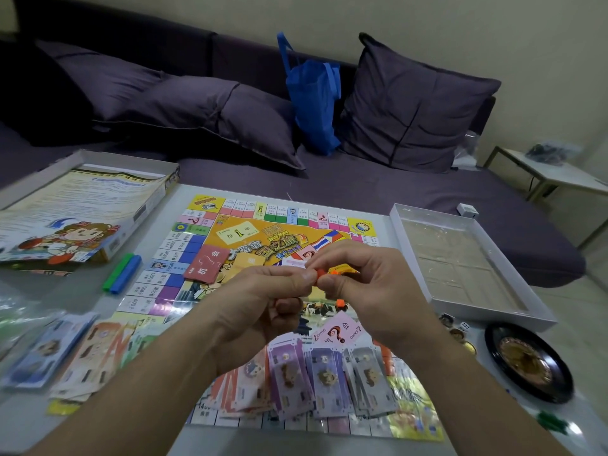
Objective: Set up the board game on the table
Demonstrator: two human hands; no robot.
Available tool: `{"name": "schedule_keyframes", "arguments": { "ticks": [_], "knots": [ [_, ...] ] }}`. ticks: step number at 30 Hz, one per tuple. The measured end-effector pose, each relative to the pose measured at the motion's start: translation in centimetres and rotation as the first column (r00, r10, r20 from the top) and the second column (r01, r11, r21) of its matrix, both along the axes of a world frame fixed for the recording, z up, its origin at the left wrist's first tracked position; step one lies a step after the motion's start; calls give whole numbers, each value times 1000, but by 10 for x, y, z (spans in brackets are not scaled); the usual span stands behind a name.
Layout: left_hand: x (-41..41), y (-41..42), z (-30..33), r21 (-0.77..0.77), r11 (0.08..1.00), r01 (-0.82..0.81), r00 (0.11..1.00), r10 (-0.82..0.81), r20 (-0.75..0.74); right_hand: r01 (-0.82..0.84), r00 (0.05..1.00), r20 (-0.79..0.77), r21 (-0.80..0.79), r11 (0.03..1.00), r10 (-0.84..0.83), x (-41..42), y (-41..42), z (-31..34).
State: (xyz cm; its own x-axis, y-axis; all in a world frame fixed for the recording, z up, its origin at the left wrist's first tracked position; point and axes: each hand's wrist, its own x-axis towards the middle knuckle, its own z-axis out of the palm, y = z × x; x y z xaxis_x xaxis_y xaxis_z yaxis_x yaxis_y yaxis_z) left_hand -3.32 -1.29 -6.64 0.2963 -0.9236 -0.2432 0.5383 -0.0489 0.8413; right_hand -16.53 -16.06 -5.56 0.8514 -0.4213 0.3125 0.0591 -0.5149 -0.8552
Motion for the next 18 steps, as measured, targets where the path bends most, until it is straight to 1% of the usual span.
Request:
{"name": "schedule_keyframes", "arguments": {
  "ticks": [6,10,12,14,18],
  "knots": [
    [0,-4,-2,15,997,-74,997,75,-31,34,999,-8,-79,996,-35,2,5,-3],
    [0,-4,-1,5,997,-80,996,80,-25,50,999,22,-38,998,-50,3,3,-2],
    [0,-2,-1,6,998,-69,997,69,-29,47,999,10,-27,999,-47,2,1,-1],
    [0,0,0,1,999,-47,999,47,-27,19,1000,-15,5,1000,-19,2,1,0],
    [-1,3,2,18,1000,9,999,-9,35,-52,998,-29,50,997,53,1,2,0]
  ]
}}
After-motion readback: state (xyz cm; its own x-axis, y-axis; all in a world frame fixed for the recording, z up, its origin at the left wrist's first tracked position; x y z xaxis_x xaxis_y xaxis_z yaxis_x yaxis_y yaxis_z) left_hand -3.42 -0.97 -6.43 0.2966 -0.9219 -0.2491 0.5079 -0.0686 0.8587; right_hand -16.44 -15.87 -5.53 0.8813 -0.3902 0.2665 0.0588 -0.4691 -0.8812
